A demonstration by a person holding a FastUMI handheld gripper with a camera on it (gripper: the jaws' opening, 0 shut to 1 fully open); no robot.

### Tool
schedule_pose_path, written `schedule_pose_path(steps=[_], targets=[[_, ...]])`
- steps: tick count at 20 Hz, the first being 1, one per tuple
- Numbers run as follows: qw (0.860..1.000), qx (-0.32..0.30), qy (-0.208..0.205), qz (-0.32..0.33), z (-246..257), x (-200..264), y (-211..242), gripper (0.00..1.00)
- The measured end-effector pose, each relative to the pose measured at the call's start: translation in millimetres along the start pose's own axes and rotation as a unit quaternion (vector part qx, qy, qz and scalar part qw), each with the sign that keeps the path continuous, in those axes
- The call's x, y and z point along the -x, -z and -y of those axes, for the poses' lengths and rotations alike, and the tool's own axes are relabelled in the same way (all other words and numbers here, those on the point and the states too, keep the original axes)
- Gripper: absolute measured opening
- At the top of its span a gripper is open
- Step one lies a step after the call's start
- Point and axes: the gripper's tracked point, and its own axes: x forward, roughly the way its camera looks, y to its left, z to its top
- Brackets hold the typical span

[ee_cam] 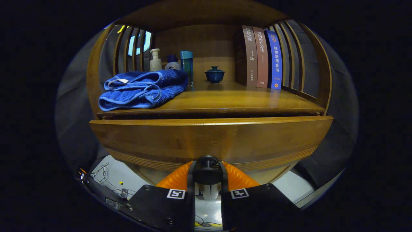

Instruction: Pull open the drawer, take out the items inside it, and place them on the countertop above the cabinet.

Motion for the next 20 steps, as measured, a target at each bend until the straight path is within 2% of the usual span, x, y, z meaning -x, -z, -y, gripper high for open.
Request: schedule_pose_path(steps=[20], targets=[[0.999, 0.002, 0.002, -0.044, 3, 131, 75, 0.36]])
